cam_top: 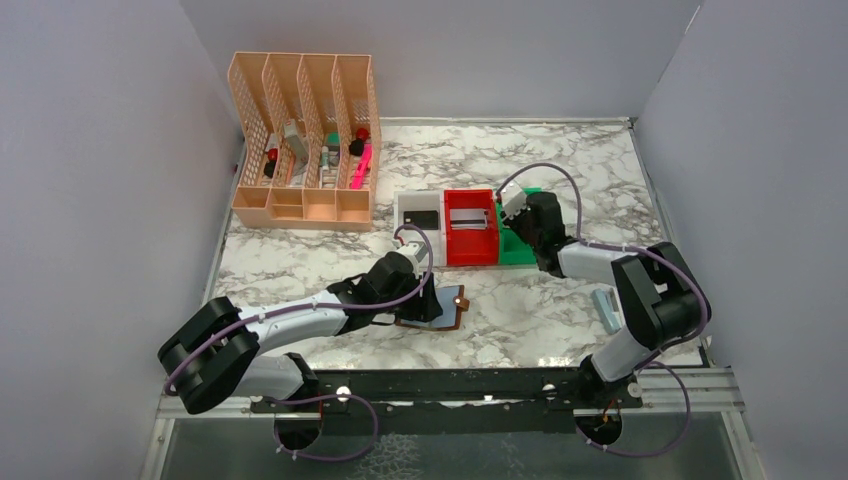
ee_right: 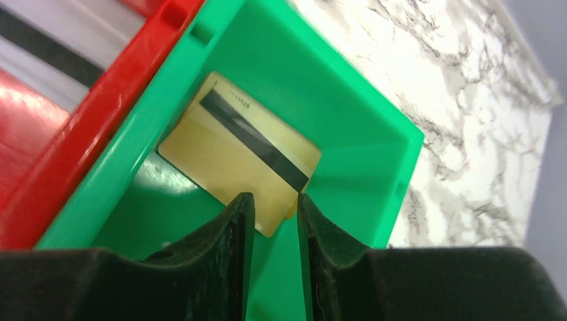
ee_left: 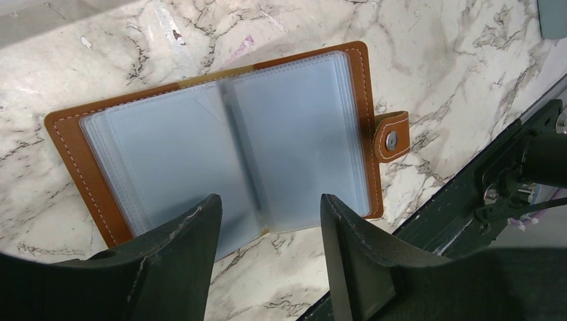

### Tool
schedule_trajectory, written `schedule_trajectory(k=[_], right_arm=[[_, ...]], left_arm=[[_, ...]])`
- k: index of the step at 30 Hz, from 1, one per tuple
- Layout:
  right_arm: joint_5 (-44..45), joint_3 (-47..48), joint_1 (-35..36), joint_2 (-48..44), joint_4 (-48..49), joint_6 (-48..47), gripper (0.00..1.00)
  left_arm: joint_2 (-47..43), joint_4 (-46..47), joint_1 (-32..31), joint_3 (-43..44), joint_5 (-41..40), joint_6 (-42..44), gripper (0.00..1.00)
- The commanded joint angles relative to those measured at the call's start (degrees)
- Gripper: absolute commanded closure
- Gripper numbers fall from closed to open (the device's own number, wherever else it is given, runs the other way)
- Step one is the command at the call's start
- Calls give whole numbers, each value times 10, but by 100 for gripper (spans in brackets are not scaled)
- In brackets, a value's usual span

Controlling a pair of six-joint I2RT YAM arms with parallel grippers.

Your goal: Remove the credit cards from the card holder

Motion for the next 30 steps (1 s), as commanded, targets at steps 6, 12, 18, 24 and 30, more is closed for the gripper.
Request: schedule_trajectory(k=[6,12,18,24,30], right_arm=[[14,100,2,-76,-239,448,73],[2,122,3,-57,-344,547,78],[15,114,3,-22,-327,568,82],[41,141,3,37,-315,566,82],[58,150,3,66,-296,570,82]], left_arm=[[-2,-3,-2,15,11,2,41],[-16,-5,-2,7,9,-5,41],[-15,-8,-2,10,11,-5,41],[1,-14,-1,22,14,4,41],[8,-22,-2,34,12,6,41]])
